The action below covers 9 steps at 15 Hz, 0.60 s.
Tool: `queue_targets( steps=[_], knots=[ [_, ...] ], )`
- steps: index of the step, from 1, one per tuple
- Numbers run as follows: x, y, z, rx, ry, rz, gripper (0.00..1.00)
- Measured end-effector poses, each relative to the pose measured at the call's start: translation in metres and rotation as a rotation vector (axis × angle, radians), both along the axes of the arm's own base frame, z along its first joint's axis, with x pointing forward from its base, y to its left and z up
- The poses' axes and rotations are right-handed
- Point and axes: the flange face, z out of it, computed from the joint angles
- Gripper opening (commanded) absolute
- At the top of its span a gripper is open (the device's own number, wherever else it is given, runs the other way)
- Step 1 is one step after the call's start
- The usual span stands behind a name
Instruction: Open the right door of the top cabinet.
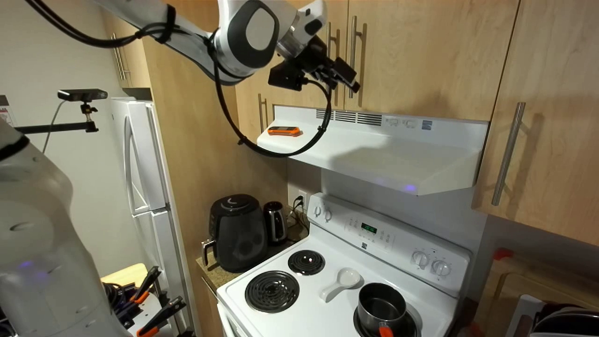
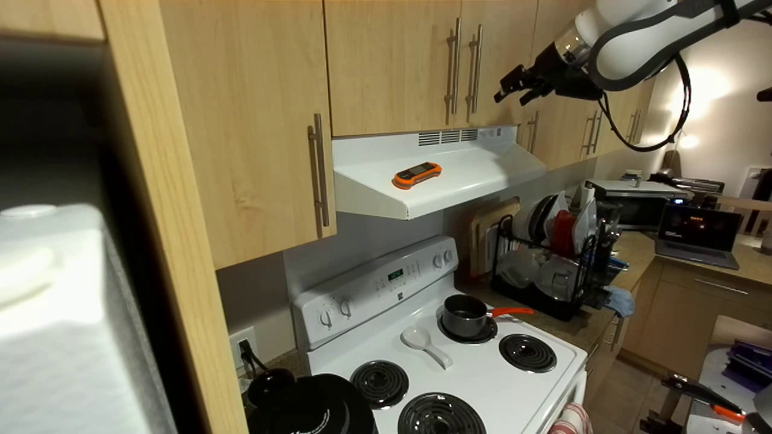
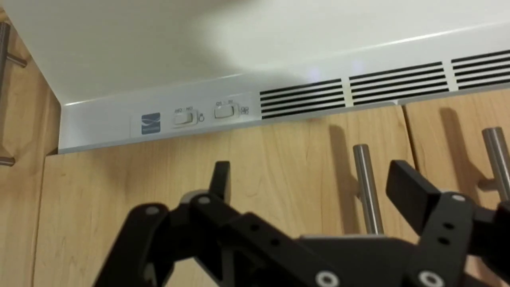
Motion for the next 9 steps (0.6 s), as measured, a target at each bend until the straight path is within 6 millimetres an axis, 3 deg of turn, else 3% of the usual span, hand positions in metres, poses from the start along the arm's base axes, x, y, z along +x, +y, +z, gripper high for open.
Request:
queue_targets(
  steps=[5,9],
  knots=[
    [0.007,-0.016,0.011,-0.004,-0.079,-0.016,1.00],
    [0.018,-0.018,0.005,0.003,-0.084,-0.012,1.00]
  ],
)
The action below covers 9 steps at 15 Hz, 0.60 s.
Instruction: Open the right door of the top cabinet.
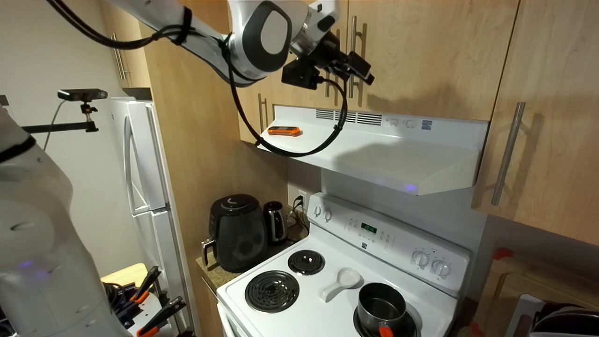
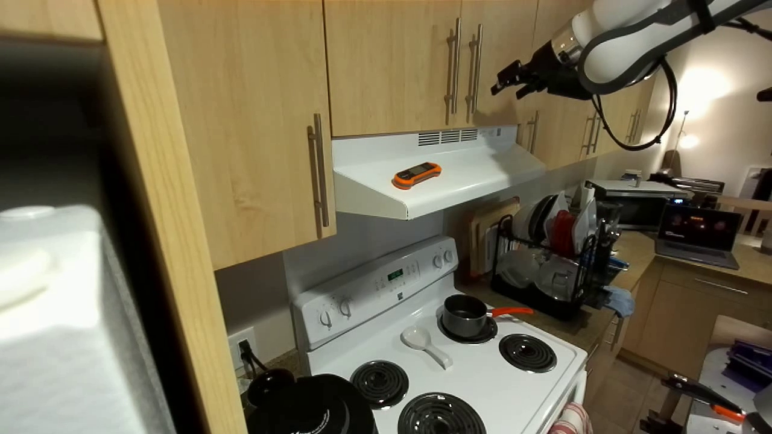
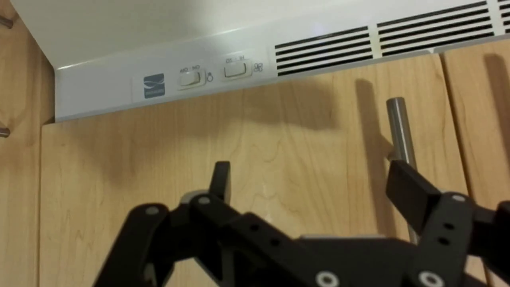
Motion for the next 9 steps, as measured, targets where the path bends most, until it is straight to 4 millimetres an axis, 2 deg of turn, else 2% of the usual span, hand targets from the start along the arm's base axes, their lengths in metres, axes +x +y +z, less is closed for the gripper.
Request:
queue_targets(
  steps=[6,9],
  knots=[
    [0.009,0.046,-0.005,0.002,0.011,0.127,1.00],
    [0.010,0.056,-0.005,-0.011,0.007,0.165,1.00]
  ],
)
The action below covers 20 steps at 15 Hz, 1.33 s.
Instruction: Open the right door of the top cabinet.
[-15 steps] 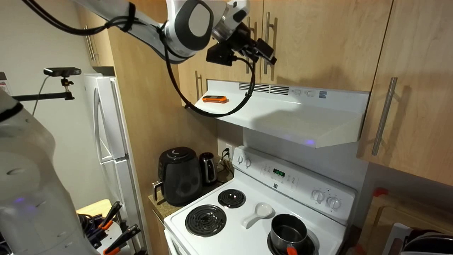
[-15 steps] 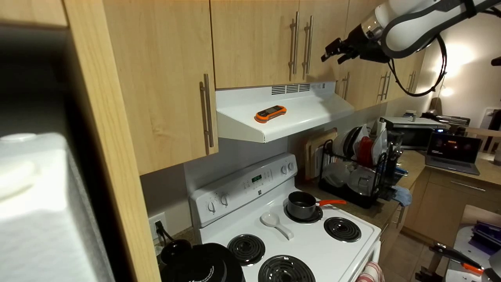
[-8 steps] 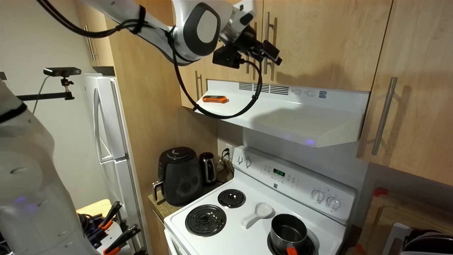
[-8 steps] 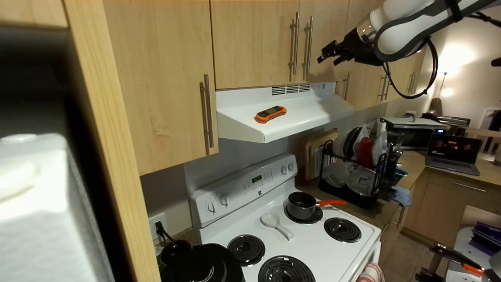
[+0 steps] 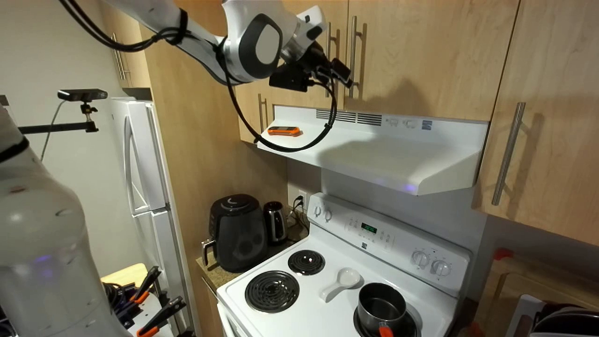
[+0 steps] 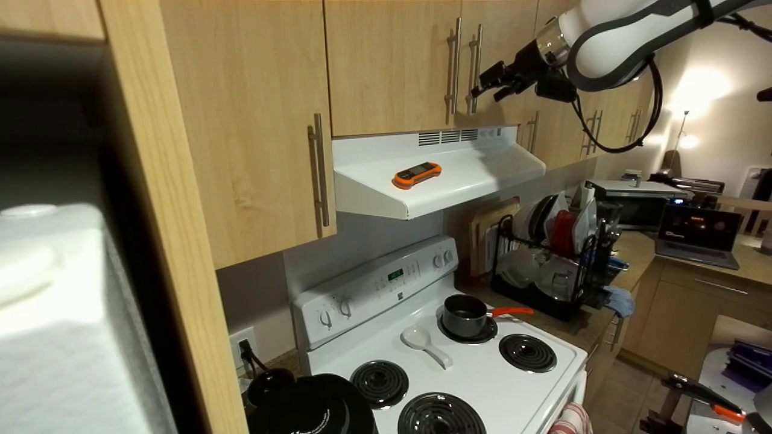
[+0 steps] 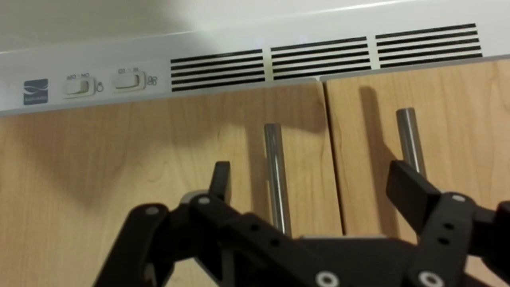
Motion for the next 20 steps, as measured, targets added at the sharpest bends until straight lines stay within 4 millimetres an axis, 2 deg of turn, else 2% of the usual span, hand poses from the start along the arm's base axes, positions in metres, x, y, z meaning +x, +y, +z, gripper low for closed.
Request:
queue_targets(
  steps=[3,12,14,20],
  knots=[
    [0.000,-0.006,0.003,-0.020,-0.025,0.009,1.00],
    [0.006,-0.042,0.009,-0.057,-0.137,-0.043,1.00],
    [0.012,-0.060,0.004,-0.068,-0.164,-0.083,1.00],
    [0.020,-0.134,-0.020,-0.080,-0.176,-0.238,1.00]
  ],
)
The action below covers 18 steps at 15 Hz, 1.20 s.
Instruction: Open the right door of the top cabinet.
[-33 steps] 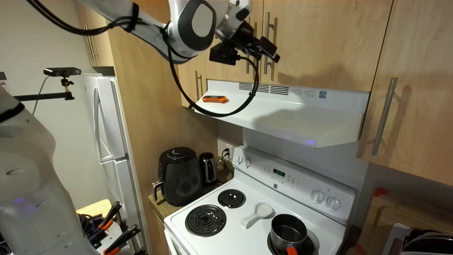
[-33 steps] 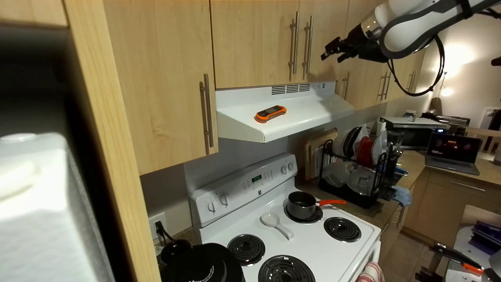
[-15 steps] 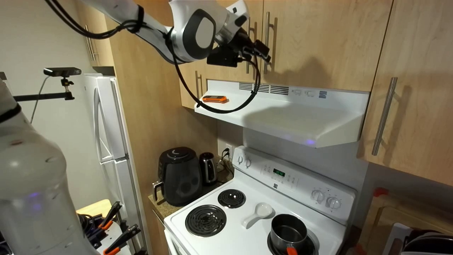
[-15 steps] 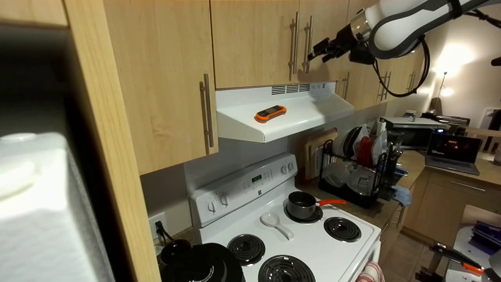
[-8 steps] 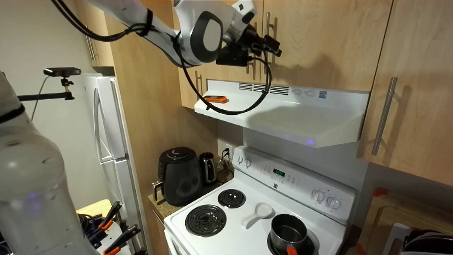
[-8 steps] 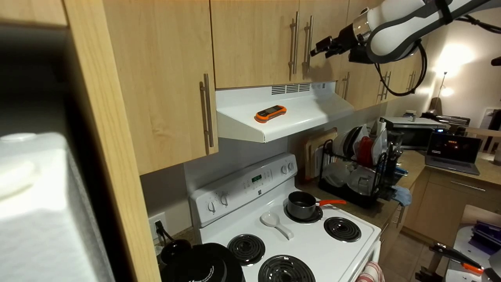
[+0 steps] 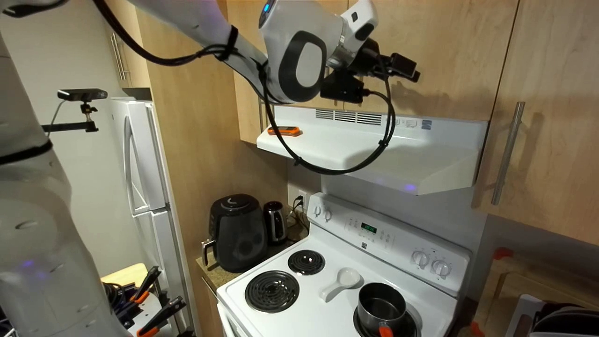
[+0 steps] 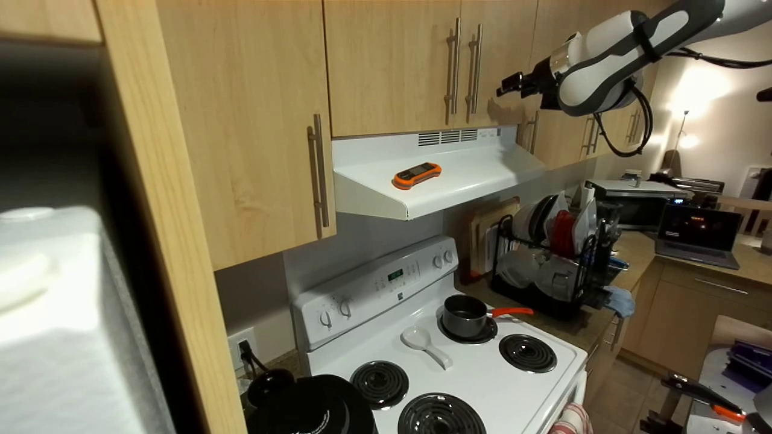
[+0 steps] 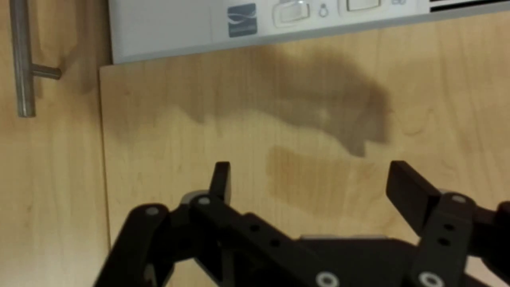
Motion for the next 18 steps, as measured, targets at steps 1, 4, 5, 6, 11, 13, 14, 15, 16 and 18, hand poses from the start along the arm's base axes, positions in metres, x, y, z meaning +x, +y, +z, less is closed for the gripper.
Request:
queue_targets(
  steps=[1,4,5,6,11,13,14,15,16,18],
  knots=[
    [0.000,-0.003,-0.003,-0.001,0.006,-0.005,1.00],
    [0.007,0.023,-0.011,0.005,0.057,0.042,1.00],
    [0.010,0.038,-0.013,0.010,0.088,0.069,1.00],
    [0.012,0.056,-0.013,0.017,0.124,0.098,1.00],
    [0.003,0.084,-0.002,0.066,0.238,0.134,1.00],
    [-0.003,0.098,0.005,0.073,0.262,0.159,1.00],
    [-0.006,0.109,0.009,0.075,0.272,0.179,1.00],
    [-0.010,0.118,0.013,0.077,0.280,0.196,1.00],
    [-0.014,0.124,0.016,0.079,0.287,0.207,1.00],
    [-0.022,0.130,0.022,0.083,0.290,0.220,1.00]
  ],
)
